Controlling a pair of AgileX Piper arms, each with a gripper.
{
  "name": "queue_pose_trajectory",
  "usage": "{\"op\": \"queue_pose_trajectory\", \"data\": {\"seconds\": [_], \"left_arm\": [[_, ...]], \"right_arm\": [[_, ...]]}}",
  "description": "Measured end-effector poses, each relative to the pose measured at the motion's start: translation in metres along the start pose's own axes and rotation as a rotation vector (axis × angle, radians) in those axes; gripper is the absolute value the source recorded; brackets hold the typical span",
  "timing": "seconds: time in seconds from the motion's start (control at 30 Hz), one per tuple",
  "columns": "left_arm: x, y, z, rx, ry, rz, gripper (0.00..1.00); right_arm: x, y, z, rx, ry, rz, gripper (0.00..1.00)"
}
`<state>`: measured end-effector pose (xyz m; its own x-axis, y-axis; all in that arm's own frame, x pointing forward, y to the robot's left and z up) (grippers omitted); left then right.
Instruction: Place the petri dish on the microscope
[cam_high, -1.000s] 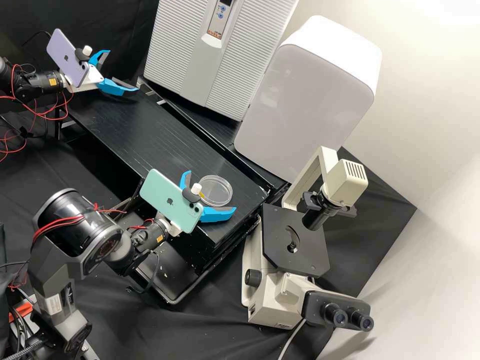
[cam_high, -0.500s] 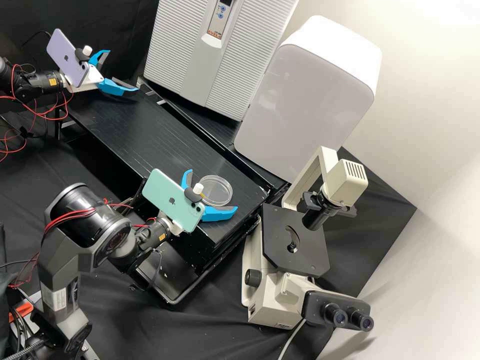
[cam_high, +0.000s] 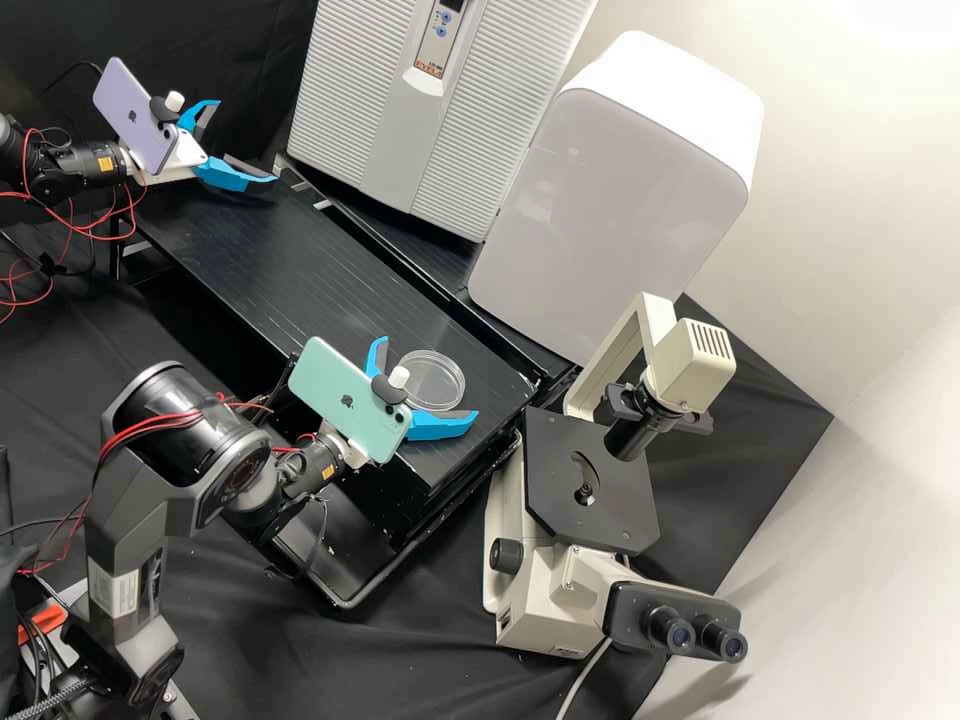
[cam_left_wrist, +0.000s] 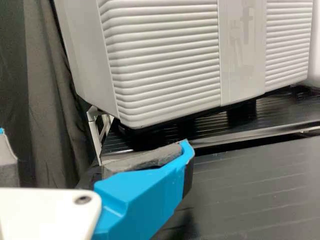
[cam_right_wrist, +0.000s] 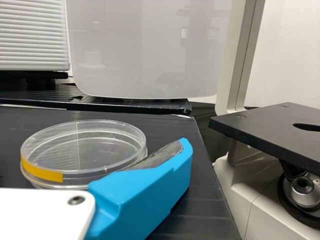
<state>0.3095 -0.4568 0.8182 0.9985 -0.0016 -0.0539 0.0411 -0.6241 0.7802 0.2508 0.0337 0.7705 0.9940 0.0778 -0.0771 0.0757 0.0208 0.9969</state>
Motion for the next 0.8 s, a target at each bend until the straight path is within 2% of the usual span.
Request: {"op": "queue_pose_trajectory", "data": {"seconds": [0.8], "left_arm": [[0.0000,0.0000,0.0000,0.000,0.000,0.000,1.00]], "right_arm": [[0.0001,0.0016,0.0019,0.008,-0.009,0.006,0.00]]}}
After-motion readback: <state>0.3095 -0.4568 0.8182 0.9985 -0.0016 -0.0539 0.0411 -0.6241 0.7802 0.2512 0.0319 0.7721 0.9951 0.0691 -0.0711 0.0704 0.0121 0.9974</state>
